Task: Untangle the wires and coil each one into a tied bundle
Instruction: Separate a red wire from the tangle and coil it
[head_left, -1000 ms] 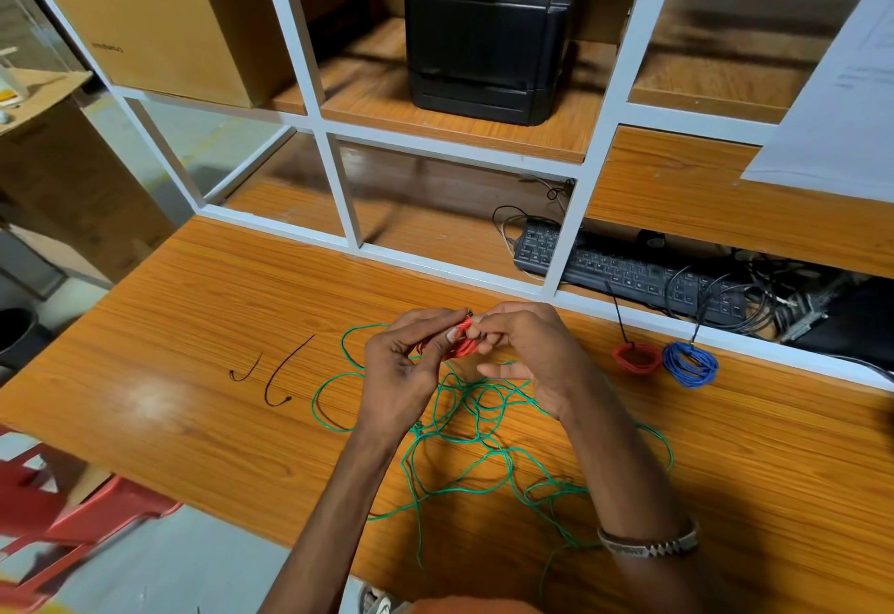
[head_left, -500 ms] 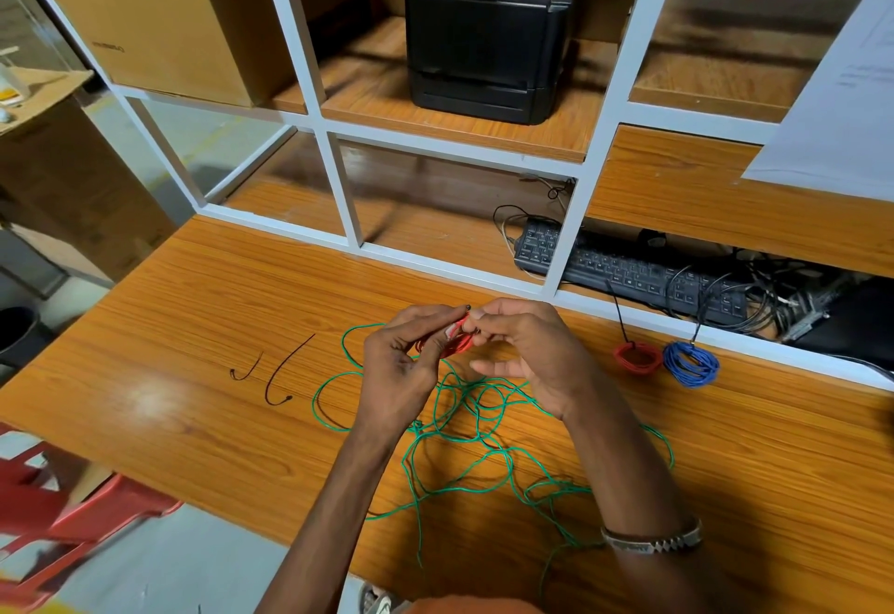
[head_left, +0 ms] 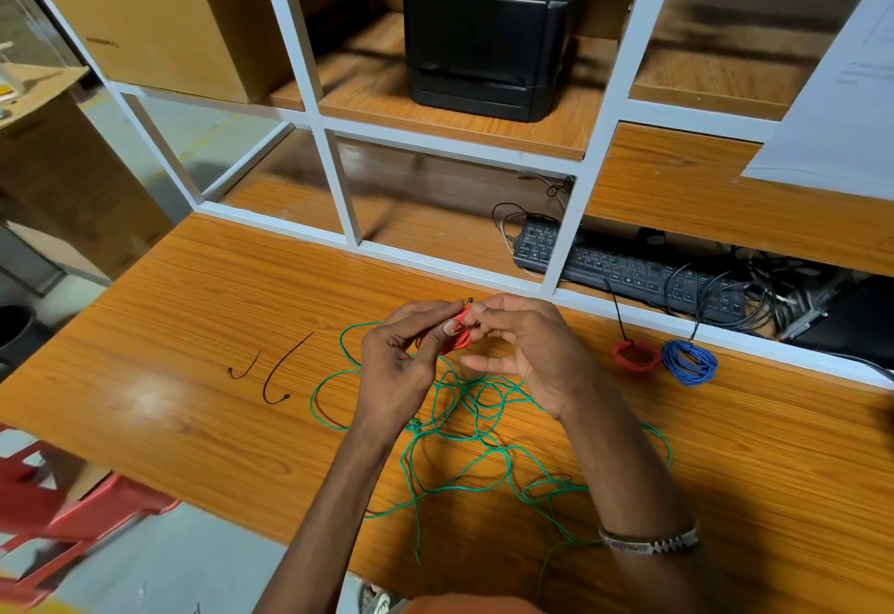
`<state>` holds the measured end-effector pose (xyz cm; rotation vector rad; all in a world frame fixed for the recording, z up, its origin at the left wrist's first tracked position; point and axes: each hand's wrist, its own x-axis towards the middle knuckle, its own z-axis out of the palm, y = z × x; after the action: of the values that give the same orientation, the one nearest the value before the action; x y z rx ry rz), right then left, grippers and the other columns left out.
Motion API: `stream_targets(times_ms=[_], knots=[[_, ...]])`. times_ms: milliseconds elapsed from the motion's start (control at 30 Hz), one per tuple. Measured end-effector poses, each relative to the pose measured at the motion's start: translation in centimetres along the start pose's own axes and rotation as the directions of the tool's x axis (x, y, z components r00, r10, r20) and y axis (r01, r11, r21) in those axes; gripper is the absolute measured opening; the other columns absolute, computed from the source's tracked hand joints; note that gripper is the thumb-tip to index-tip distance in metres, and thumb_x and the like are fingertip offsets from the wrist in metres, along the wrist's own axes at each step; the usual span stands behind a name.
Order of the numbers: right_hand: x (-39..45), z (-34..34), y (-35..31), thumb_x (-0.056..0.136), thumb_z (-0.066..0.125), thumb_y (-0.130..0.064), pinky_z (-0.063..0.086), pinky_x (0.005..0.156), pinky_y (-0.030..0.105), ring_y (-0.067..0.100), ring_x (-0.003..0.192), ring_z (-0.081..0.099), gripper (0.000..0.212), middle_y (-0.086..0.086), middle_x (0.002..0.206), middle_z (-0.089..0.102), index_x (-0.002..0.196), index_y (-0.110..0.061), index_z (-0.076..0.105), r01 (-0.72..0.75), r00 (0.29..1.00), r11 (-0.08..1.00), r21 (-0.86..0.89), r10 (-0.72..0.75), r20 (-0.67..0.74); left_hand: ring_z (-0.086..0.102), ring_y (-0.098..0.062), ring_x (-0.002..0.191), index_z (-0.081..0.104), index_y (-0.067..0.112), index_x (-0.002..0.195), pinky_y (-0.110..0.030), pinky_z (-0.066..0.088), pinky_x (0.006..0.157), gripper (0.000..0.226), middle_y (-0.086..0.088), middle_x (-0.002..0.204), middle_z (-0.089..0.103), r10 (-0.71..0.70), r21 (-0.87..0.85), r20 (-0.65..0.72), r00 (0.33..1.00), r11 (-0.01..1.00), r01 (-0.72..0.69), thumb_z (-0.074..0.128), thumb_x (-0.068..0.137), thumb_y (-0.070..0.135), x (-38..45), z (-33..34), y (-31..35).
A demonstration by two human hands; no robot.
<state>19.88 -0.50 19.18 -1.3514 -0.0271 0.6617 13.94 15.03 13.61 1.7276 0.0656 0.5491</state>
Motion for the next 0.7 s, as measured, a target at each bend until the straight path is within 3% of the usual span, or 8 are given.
stream_targets(times_ms=[200,467,700], knots=[[-0.03,-0.05,-0.12,0.095,0.066,-0.009,0.06,0.069,0.035,0.014,0.082,0.064,0.014,0.014,0.087,0.064,0.089,-0.003,0.076,-0.028,0.999,0.999,-0.042,0.027,-0.025,0.071,-0.021,0.109,0.081,0.012,0.115,-0.041,0.058,0.096,0.027,0.002,0.109,0.078,-0.009,0.007,0.009,1.0,1.0,0.009,0.071,0.095,-0.003,-0.18,0.01,-0.1],[0.04,-0.02,-0.44,0.085,0.069,-0.002,0.061,0.067,0.038,0.013,0.068,0.064,0.01,0.016,0.078,0.057,0.09,0.005,0.074,-0.081,0.992,0.994,-0.069,0.073,-0.104,0.072,-0.018,0.107,0.082,0.011,0.112,-0.027,0.053,0.093,0.024,0.004,0.107,0.078,0.038,0.038,0.013,0.999,0.999,-0.038,0.07,0.094,0.001,-0.55,0.41,0.16],[-0.15,-0.15,-0.32,0.086,0.073,-0.011,0.059,0.064,0.032,0.015,0.074,0.061,0.011,0.008,0.071,0.06,0.086,-0.001,0.079,-0.082,0.991,0.994,-0.071,0.074,-0.11,0.072,-0.022,0.109,0.082,0.014,0.111,-0.035,0.057,0.095,0.024,0.004,0.108,0.079,-0.01,0.001,-0.031,0.999,1.0,0.01,0.073,0.094,0.001,-0.32,0.54,-0.16]])
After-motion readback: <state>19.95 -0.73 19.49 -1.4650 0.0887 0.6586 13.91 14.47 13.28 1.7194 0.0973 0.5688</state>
